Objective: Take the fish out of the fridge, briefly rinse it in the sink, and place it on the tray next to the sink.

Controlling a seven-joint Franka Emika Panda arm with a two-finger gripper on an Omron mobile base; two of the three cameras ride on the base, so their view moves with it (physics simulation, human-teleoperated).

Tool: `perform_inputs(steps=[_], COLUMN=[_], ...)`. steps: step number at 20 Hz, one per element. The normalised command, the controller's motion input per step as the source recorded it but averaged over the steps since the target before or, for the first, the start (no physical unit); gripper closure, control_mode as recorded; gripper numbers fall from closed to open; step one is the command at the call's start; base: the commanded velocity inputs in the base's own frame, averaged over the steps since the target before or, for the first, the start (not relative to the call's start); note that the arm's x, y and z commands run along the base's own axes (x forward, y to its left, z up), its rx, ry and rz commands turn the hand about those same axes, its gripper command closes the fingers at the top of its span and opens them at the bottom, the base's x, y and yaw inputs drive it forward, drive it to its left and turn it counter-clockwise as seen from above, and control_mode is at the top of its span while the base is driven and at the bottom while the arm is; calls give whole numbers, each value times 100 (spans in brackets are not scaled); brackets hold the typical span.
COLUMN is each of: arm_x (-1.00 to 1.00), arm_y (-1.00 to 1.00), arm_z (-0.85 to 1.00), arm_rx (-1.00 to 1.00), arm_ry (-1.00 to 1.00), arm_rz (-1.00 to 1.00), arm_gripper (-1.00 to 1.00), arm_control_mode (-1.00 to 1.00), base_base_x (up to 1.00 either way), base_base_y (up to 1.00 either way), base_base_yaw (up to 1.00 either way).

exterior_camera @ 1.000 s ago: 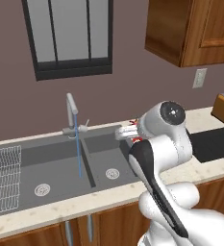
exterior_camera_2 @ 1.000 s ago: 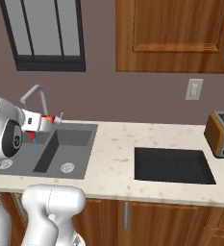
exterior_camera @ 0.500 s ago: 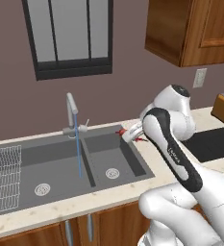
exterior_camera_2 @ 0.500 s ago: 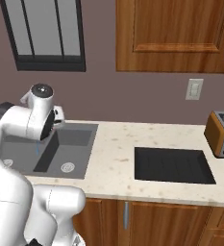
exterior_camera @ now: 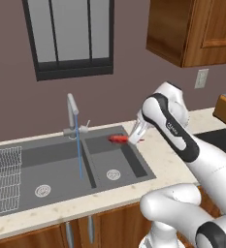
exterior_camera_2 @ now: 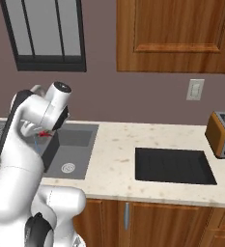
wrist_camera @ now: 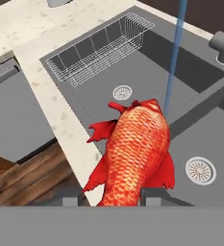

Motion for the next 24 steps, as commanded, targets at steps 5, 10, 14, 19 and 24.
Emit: perform_inputs(steps=[5,10,14,19,24], arm_x=[41,20,21,37,55], arm_y=[33,1,2,16,12], arm_z=[-4,-30,-34,-24,-14], arm_rx=[0,-1,-5,-11,-2], arm_ry=[-1,-13,-17,-22,-17], arm_rz=[18,17,23,16,12], arm_gripper=[100,100,100,100,100], arm_control_mode=[-100,-100,-100,-100,-100], base_base_x=[0,0,0,0,0], base_base_y=[0,0,0,0,0], base_base_yaw=[0,0,0,0,0])
